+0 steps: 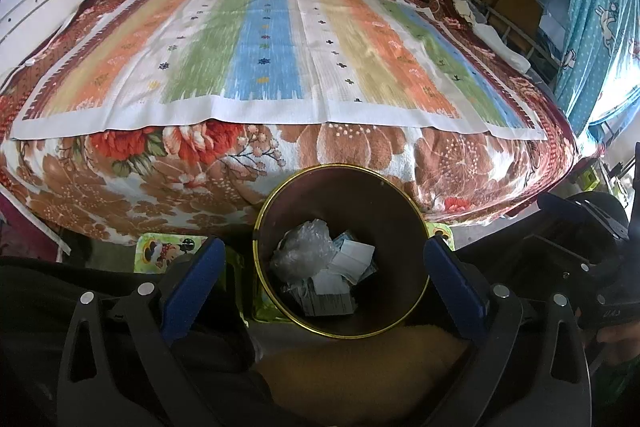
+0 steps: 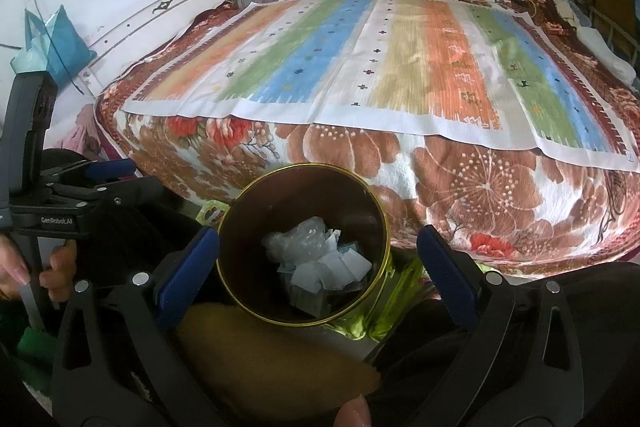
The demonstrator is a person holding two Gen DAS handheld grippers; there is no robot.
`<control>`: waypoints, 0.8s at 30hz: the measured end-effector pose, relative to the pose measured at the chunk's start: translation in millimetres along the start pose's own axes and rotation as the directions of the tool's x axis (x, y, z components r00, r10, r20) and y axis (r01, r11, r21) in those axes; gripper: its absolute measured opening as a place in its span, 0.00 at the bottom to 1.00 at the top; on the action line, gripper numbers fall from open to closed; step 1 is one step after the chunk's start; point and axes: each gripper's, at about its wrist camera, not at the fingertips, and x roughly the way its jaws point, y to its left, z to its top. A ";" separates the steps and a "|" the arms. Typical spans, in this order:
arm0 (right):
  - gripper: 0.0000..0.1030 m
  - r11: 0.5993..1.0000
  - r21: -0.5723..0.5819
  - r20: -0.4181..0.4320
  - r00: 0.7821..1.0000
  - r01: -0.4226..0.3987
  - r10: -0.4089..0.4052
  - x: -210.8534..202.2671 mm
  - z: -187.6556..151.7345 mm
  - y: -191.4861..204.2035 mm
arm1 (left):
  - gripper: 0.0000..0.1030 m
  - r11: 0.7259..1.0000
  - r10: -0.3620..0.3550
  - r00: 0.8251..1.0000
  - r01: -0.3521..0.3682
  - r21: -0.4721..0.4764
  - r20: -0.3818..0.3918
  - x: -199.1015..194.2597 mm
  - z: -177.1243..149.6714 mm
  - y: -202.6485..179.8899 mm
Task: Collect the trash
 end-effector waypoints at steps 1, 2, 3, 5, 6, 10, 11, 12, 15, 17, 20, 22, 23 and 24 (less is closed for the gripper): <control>0.92 1.000 0.001 -0.001 1.000 0.000 0.000 0.2 -0.1 0.4 | 0.95 1.000 -0.001 1.000 0.001 0.000 0.001 -0.1 0.2 0.1; 0.92 1.000 0.000 -0.001 1.000 0.001 -0.001 0.1 -0.1 0.6 | 0.95 1.000 -0.001 1.000 0.001 -0.001 0.001 0.0 0.3 0.2; 0.92 1.000 -0.002 -0.001 1.000 0.001 -0.001 -0.7 0.2 -0.5 | 0.95 1.000 -0.001 1.000 0.001 -0.001 0.001 0.0 0.3 0.1; 0.92 1.000 -0.001 0.000 1.000 0.001 -0.001 -1.3 0.5 -1.5 | 0.95 1.000 -0.001 1.000 0.001 -0.001 0.000 0.1 0.4 0.2; 0.92 1.000 -0.001 0.000 1.000 0.001 -0.001 -0.8 0.2 -0.8 | 0.95 1.000 -0.001 1.000 0.001 -0.001 0.000 -0.1 -0.2 -0.3; 0.92 1.000 0.002 0.000 1.000 0.000 0.000 -0.2 0.1 -0.5 | 0.95 1.000 -0.001 1.000 0.001 -0.001 0.000 0.0 0.2 -0.1; 0.92 1.000 0.001 0.000 1.000 0.001 -0.001 -1.2 0.5 -1.8 | 0.95 1.000 -0.001 1.000 0.001 -0.001 0.000 0.1 0.4 0.0; 0.92 1.000 0.000 0.000 1.000 0.000 0.000 -1.0 0.5 -1.8 | 0.95 1.000 -0.001 1.000 0.001 -0.001 -0.001 0.1 0.2 -0.2; 0.92 1.000 0.000 -0.001 1.000 0.000 0.000 -0.7 0.5 -1.5 | 0.95 1.000 0.000 1.000 0.000 0.000 -0.002 0.2 0.4 -0.2; 0.92 1.000 0.001 0.000 1.000 0.000 0.000 -0.9 0.6 -1.6 | 0.95 1.000 0.000 1.000 0.000 0.000 -0.002 0.2 0.5 -0.2; 0.92 1.000 0.000 -0.001 1.000 0.000 0.000 -0.8 0.6 -1.4 | 0.95 1.000 0.000 1.000 0.000 0.000 -0.002 0.1 0.6 -0.5; 0.92 1.000 0.000 -0.001 1.000 0.000 0.000 -0.6 0.6 -1.1 | 0.95 1.000 0.000 1.000 0.000 0.000 -0.003 0.0 0.4 -0.5; 0.92 1.000 0.001 -0.001 1.000 0.000 0.000 -0.6 0.6 -1.0 | 0.95 1.000 -0.001 1.000 0.001 -0.002 -0.003 0.1 0.7 -0.4; 0.92 1.000 0.001 -0.001 1.000 0.000 0.000 -0.5 0.7 -0.9 | 0.95 1.000 0.000 1.000 0.000 -0.002 -0.003 0.1 0.8 -0.5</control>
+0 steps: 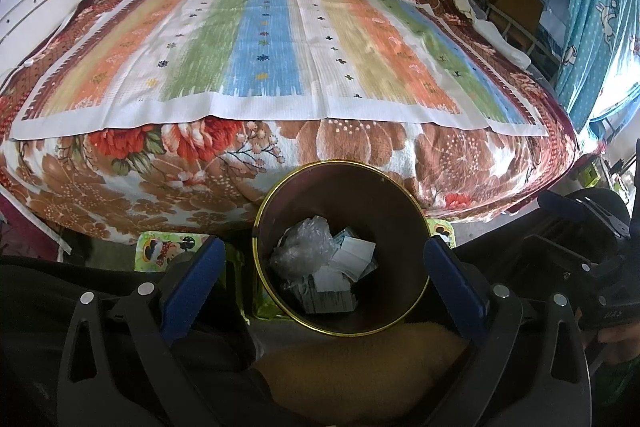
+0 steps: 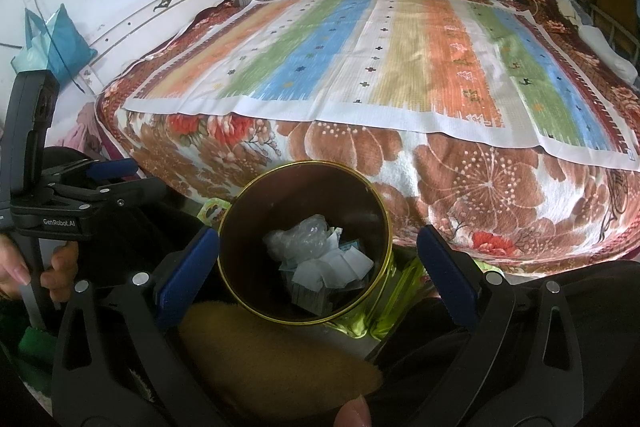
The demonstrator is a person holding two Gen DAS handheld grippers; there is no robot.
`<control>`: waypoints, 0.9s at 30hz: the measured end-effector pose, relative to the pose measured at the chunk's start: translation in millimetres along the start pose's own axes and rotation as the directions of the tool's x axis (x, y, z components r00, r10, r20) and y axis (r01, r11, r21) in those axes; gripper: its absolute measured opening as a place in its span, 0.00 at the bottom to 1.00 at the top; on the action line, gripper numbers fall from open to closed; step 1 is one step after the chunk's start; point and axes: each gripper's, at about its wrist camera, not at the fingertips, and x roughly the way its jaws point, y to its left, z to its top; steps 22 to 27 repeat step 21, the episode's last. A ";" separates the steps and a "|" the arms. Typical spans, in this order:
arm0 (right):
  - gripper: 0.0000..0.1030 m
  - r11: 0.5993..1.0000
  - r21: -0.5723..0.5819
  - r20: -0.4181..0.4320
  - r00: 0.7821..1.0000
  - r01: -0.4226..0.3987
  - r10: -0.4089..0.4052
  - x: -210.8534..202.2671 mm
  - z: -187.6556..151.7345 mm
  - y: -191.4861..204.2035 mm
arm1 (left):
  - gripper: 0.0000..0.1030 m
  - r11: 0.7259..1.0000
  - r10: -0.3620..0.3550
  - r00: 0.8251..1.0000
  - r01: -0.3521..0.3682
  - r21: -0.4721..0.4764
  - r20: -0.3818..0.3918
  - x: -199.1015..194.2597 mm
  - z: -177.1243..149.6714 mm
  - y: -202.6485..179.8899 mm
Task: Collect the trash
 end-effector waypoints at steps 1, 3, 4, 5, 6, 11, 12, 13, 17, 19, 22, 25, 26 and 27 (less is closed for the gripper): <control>0.92 1.000 0.000 0.000 1.000 0.000 0.000 0.6 -0.2 0.8 | 0.95 1.000 0.000 1.000 0.000 0.000 -0.001 0.3 -1.2 -1.2; 0.92 1.000 0.000 0.000 1.000 0.000 0.000 0.0 0.1 -0.1 | 0.95 1.000 0.000 1.000 0.000 -0.002 -0.002 0.4 -1.0 -1.0; 0.92 1.000 0.000 0.000 1.000 0.000 0.000 -0.2 0.2 -0.2 | 0.95 1.000 -0.001 1.000 0.001 -0.003 -0.003 0.1 -1.7 -1.4; 0.92 1.000 0.000 0.000 1.000 0.000 0.000 -0.2 0.2 -0.3 | 0.95 1.000 -0.001 1.000 0.001 0.001 -0.001 0.4 -0.6 -0.9; 0.92 1.000 0.000 -0.001 1.000 -0.001 0.001 1.0 -0.2 1.2 | 0.95 1.000 -0.001 1.000 0.001 0.002 -0.001 0.5 -0.4 -0.8; 0.92 1.000 0.001 0.000 1.000 -0.001 0.001 0.0 0.4 -0.1 | 0.95 1.000 -0.001 1.000 0.001 0.003 -0.002 0.6 -3.3 -3.1; 0.92 1.000 0.002 0.000 1.000 -0.001 0.001 0.2 0.3 0.2 | 0.95 1.000 0.000 1.000 0.000 0.004 -0.002 0.7 -3.0 -3.0; 0.92 1.000 0.002 0.000 1.000 0.000 0.000 -0.2 0.5 -0.2 | 0.95 1.000 0.003 1.000 -0.003 0.007 -0.002 0.7 -3.1 -3.2; 0.92 1.000 0.001 -0.001 1.000 0.000 0.000 -0.2 0.5 -0.4 | 0.95 1.000 0.005 1.000 -0.005 0.008 -0.012 0.7 -9.4 -6.2; 0.92 1.000 0.002 -0.002 1.000 0.000 0.000 -0.1 0.6 -0.4 | 0.95 1.000 0.015 1.000 -0.015 0.010 -0.017 2.3 -12.6 -5.7; 0.92 1.000 0.002 -0.001 1.000 -0.001 0.001 0.1 0.6 -0.2 | 0.95 1.000 0.014 1.000 -0.013 0.011 -0.017 2.0 -13.4 -6.1; 0.92 1.000 0.002 -0.001 1.000 -0.001 0.001 0.1 0.6 -0.2 | 0.95 1.000 0.014 1.000 -0.013 0.011 -0.017 2.0 -13.4 -6.1; 0.92 1.000 0.002 -0.001 1.000 -0.001 0.001 0.1 0.6 -0.2 | 0.95 1.000 0.014 1.000 -0.013 0.011 -0.017 2.0 -13.4 -6.1; 0.92 1.000 0.002 -0.001 1.000 -0.001 0.001 0.1 0.6 -0.2 | 0.95 1.000 0.014 1.000 -0.013 0.011 -0.017 2.0 -13.4 -6.1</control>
